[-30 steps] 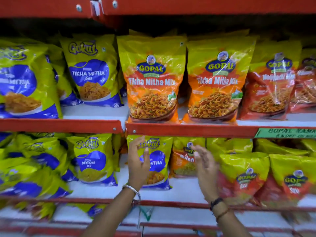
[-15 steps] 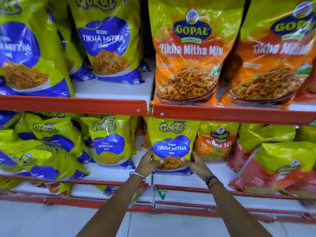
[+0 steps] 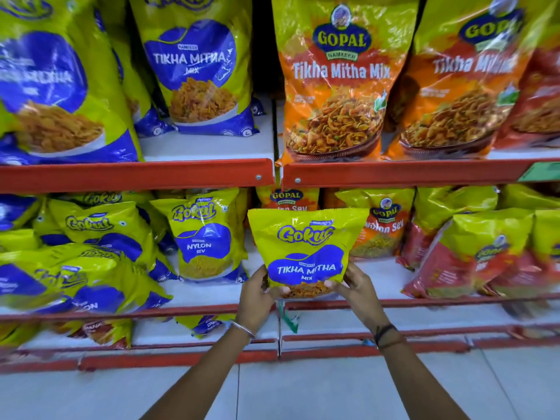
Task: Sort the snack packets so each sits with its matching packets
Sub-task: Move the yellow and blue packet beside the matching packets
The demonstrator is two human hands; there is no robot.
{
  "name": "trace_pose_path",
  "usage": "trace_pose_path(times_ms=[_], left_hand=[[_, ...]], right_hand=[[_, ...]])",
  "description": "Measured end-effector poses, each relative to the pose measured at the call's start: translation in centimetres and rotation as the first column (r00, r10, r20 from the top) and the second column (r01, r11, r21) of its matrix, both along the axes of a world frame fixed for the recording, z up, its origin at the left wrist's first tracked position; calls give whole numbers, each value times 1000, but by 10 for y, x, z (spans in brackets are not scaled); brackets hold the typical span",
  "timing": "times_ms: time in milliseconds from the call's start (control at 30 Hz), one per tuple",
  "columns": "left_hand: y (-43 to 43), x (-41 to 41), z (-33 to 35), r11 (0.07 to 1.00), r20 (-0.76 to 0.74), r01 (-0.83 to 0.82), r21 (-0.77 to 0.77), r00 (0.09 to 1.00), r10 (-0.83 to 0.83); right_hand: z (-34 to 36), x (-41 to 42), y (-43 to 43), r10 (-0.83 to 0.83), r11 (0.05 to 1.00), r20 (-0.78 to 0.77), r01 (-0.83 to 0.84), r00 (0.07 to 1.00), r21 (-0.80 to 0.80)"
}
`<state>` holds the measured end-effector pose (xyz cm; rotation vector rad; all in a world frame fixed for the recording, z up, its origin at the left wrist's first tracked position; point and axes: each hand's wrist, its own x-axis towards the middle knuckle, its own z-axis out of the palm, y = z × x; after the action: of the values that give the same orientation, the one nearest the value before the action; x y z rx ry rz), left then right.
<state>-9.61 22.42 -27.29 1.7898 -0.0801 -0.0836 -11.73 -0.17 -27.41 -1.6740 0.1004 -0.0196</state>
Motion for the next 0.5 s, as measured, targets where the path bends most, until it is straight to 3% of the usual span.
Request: trace_pose_path(times_ms=[100, 333, 500], left_hand=[[19, -16, 25, 999, 28, -23, -48, 999, 24], [63, -21, 114, 985, 257, -141, -100, 953, 162], [77, -14, 173, 981, 377, -193, -32, 907, 191]], right_hand=[[30, -12, 19, 22, 1000, 90, -21, 996, -16], [129, -13, 64, 41, 999, 345, -40, 938, -11], [182, -4, 77, 48, 998, 463, -26, 885, -52]])
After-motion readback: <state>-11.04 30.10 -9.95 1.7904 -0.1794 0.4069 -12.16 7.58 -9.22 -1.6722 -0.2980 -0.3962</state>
